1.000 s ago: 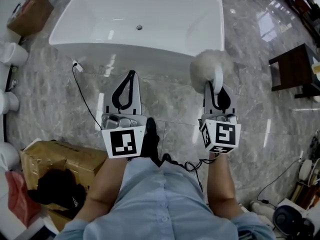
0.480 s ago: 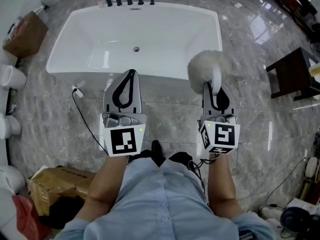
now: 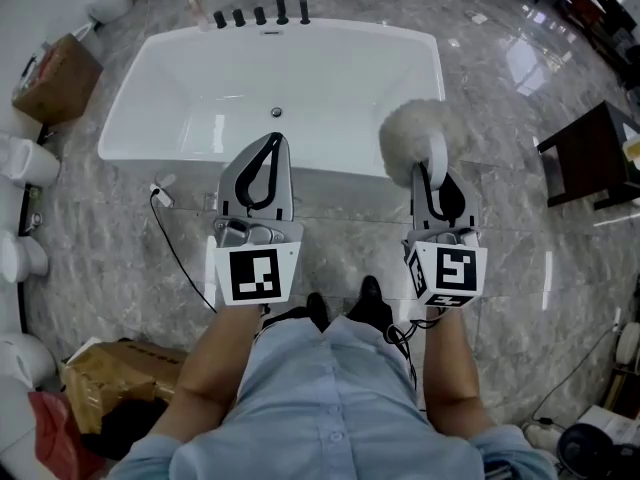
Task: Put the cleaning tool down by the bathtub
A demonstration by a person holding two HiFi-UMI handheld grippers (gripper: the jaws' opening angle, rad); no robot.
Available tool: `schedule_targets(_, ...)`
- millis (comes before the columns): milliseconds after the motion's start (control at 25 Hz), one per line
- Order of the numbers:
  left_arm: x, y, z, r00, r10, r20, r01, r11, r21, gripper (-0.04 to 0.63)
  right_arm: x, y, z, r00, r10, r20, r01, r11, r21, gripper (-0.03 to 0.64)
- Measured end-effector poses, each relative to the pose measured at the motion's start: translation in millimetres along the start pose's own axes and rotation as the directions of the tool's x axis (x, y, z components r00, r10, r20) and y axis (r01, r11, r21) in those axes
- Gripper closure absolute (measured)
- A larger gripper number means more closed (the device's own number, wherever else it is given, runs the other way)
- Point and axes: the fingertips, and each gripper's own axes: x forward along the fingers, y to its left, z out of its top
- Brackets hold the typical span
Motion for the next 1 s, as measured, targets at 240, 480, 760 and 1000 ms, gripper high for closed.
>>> schedule_targets(240, 24, -18, -18, 0.999, 0.002, -0.04, -0.003, 1.0, -0.022, 0.58, 17, -16, -18, 0.997, 0.067, -0.045, -0.068, 0.998, -0.004, 0.522)
schedule_targets(480, 27, -41, -59, 0.99, -0.006, -0.139, -0.002, 0.999, -0.051, 0.58, 21, -15, -61, 0.981, 0.161, -0.111, -0.161, 0.987, 0.009, 0.522)
schedule_targets(760, 17, -58, -117, 0.975, 0.011, -0.223, -0.023, 0.998, -0.053, 0.58, 30, -6, -127, 0.942, 0.275, -0.191, -0.278, 0.961, 0.009, 0.522)
schedule_targets(1000, 10, -63, -181, 0.962, 0.022, -0.274, -0.044, 0.996, -0.077, 0.58, 38, 13, -192, 0.897, 0.346, -0.276, -0.358, 0.934, 0.008, 0.522)
